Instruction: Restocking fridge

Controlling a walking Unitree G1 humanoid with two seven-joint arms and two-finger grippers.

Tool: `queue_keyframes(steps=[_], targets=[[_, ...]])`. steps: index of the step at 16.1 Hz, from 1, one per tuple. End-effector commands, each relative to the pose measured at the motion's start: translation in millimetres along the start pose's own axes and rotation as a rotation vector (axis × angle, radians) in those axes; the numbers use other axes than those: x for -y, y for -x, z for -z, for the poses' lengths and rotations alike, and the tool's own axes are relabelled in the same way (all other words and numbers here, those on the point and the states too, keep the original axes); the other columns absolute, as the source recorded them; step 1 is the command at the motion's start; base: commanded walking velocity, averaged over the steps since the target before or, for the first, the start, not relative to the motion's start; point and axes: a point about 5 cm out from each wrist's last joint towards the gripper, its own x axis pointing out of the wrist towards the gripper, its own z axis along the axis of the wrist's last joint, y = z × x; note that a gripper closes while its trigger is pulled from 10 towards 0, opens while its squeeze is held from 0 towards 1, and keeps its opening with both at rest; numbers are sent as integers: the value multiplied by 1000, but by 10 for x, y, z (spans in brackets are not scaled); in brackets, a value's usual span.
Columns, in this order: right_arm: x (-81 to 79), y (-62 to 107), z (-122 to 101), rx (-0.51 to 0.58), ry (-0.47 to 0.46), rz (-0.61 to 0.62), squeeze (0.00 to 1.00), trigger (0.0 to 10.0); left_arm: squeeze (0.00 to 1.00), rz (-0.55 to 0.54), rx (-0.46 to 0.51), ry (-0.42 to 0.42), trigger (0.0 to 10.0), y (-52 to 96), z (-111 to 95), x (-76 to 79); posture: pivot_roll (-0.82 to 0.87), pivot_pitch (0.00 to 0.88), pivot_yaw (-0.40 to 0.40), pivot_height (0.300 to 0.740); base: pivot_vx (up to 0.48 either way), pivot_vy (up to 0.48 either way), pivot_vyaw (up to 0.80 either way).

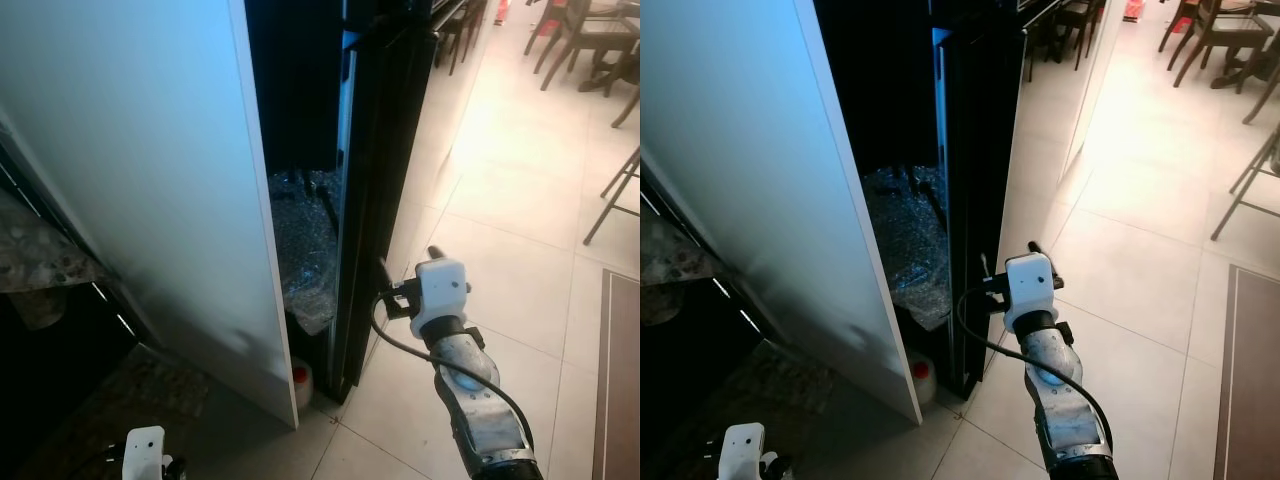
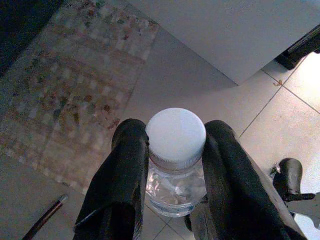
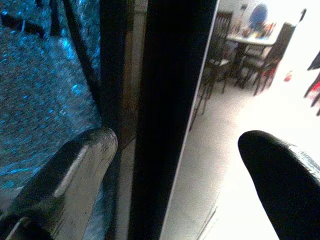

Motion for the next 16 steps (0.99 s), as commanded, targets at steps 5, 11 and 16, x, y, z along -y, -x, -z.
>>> queue_keyframes(steps=[5, 11, 16], targets=[[38, -37, 0, -88, -172, -46, 0, 10000, 0, -7, -27, -19, 10000, 12, 43, -38, -47, 0, 27, 740, 0, 0, 0], [781, 158, 424, -278, -143, 419, 0, 10000, 0, -5, -19, -23, 10000, 5, 23, -18, -42, 0, 23, 740, 0, 0, 0], [913, 1071, 1617, -774, -312, 517, 0, 10000, 0, -2, -10, -17, 10000, -9, -7, 19, -50, 0, 16, 740, 0, 0, 0]])
